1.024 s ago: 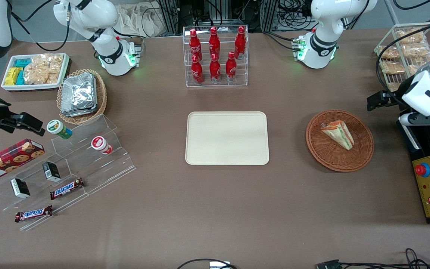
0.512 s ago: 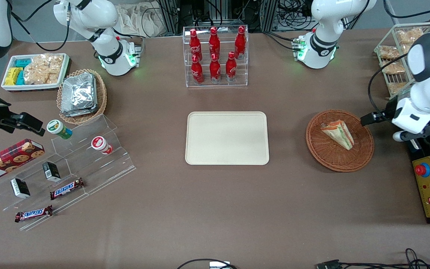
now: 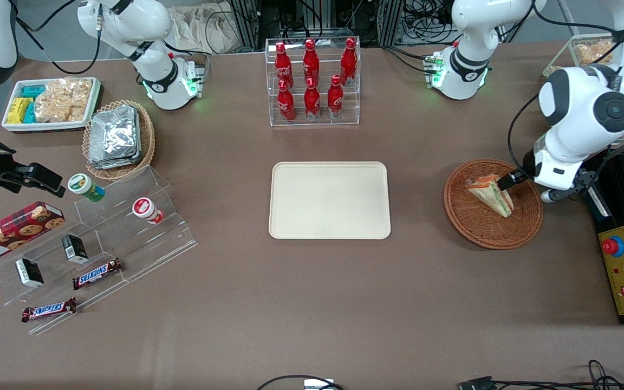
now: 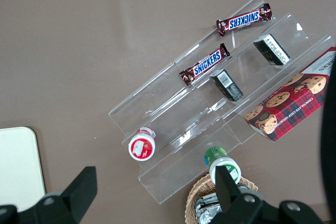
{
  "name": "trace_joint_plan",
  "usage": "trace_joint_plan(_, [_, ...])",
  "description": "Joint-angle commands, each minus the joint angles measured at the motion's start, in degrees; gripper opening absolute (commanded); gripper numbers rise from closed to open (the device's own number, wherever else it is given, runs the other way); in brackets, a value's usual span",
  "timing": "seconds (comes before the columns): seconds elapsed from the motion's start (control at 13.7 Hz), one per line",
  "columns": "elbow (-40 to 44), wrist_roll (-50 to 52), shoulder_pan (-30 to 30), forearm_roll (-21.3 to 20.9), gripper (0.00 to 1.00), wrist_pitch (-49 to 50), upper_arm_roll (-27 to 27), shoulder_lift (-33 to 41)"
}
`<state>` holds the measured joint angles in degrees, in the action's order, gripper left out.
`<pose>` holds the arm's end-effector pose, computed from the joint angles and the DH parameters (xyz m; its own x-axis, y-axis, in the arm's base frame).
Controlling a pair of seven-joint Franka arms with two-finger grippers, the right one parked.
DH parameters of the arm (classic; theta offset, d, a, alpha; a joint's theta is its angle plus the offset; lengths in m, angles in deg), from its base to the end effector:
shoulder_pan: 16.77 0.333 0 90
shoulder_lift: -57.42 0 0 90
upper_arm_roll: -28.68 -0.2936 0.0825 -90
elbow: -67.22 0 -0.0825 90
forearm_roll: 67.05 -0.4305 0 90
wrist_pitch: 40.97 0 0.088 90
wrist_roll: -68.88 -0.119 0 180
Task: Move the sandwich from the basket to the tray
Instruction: 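Lower the open left gripper around the wrapped sandwich and close it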
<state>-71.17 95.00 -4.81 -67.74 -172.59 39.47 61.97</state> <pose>0.5097 0.0120 0.2705 0.8915 0.4523 -0.0258 0.4512 -0.8916 -0.0389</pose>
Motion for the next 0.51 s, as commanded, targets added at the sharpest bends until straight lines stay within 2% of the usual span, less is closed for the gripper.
trace_joint_plan(0.0, [-4.0, 4.0, 0.3, -0.8, 1.0, -5.5, 0.2, 0.6])
trace_joint_plan(0.44, [-8.3, 5.1, 0.3, -0.8, 1.0, -14.6, 0.2, -2.4])
